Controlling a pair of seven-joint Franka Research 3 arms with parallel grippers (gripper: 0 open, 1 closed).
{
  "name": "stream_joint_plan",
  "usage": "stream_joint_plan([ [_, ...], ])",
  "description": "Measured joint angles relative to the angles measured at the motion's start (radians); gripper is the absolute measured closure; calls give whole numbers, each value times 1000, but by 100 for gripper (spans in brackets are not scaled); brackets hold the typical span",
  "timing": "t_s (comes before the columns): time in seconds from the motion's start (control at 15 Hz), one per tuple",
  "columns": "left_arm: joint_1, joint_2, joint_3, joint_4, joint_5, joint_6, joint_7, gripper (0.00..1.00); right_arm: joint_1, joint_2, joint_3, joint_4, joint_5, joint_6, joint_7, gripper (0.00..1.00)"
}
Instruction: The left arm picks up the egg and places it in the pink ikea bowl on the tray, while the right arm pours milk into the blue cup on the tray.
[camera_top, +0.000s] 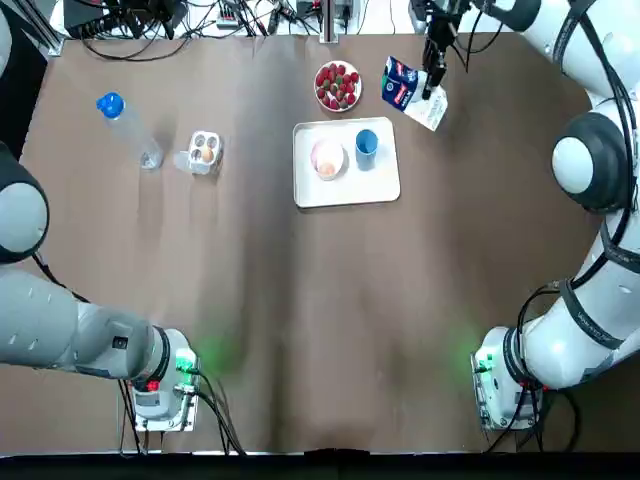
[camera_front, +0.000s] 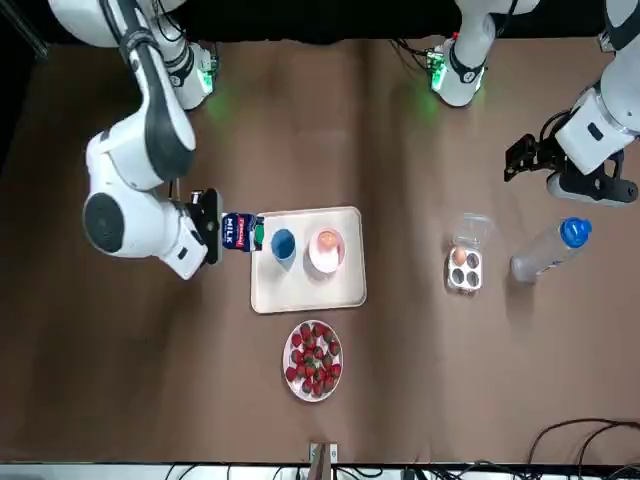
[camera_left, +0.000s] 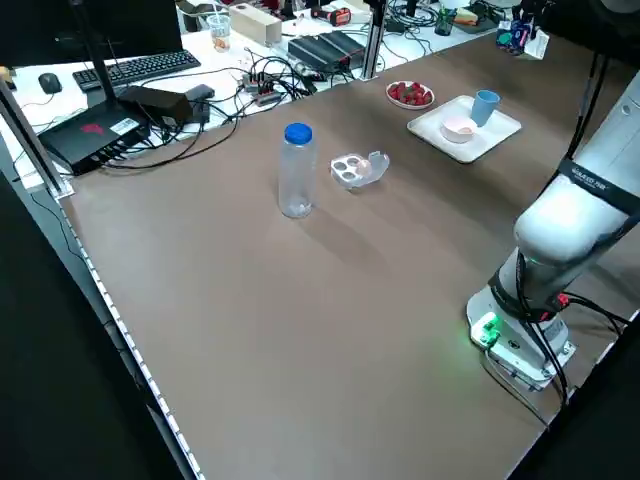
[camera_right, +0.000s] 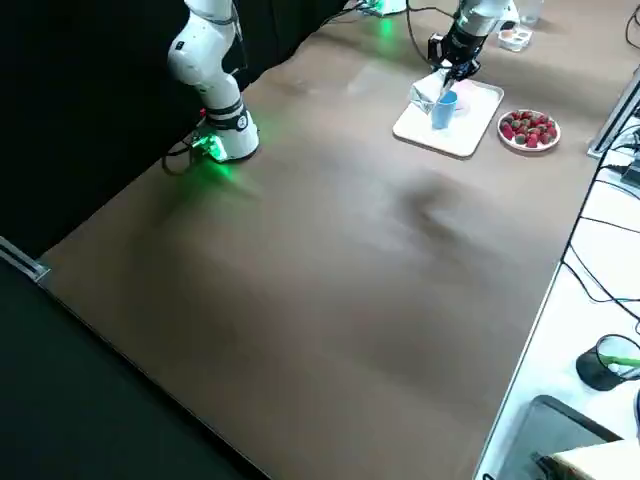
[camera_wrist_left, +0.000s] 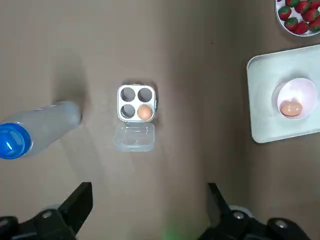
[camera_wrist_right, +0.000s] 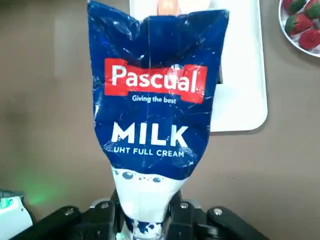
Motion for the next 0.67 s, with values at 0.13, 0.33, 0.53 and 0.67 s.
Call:
stream_joint_plan([
  [0.13,0,0,0,0,0,0,0,0,29,0,0,0,-26,5,28,62],
  [0.33,0,0,0,0,0,-10,0,0,66,0,0,0,-61,20,68,62],
  [0.53,0,0,0,0,0,-14,0,0,90,0,0,-2,-84,39,90,62],
  [0.67,0,0,0,0,0,-15,0,0,102,2,0,-3,-104,46,97,63],
])
